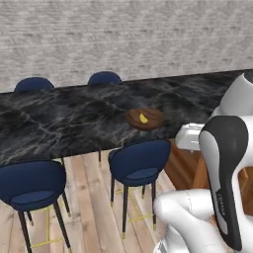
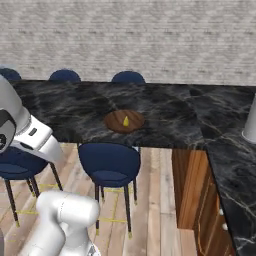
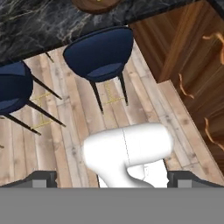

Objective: There is a bowl on the dining counter. Grab a lemon wedge from the fridge and place it in the bowl. Then get the liquor bottle and glass cup from the cabinet and place them next to the bowl.

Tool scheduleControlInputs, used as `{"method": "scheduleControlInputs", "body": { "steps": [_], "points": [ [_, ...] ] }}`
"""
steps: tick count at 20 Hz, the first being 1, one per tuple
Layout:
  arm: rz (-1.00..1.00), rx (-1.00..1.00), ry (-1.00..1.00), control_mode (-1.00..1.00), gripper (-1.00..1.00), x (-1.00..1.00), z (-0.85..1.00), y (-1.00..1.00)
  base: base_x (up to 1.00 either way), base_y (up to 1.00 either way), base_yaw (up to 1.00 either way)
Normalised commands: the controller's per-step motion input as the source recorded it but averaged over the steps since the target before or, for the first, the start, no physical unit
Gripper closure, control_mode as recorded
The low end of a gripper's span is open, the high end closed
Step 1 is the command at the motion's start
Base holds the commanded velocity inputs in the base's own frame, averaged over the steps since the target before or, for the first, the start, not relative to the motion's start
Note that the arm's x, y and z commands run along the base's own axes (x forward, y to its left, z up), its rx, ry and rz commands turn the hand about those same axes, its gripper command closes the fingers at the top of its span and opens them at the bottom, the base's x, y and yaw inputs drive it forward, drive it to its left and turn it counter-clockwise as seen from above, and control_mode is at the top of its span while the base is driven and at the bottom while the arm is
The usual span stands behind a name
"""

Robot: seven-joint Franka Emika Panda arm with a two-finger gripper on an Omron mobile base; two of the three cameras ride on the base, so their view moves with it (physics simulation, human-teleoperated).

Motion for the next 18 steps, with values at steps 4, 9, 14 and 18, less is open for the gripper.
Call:
{"method": "scheduleControlInputs", "body": {
  "steps": [4, 9, 14, 18],
  "points": [
    [0.0, 0.0, 0.0, 1.0, -1.0, 0.0, 0.0, 0.0, -1.0, 0.99, 0.17],
    [0.0, 0.0, 0.0, 1.0, -1.0, 0.0, 0.0, 0.0, -0.8, 1.0, 0.18],
    [0.0, 0.0, 0.0, 1.0, -1.0, 0.0, 0.0, 0.0, -0.53, 1.0, 0.15],
    [0.0, 0.0, 0.0, 1.0, -1.0, 0.0, 0.0, 0.0, -0.26, 1.0, 0.09]
  ]
}}
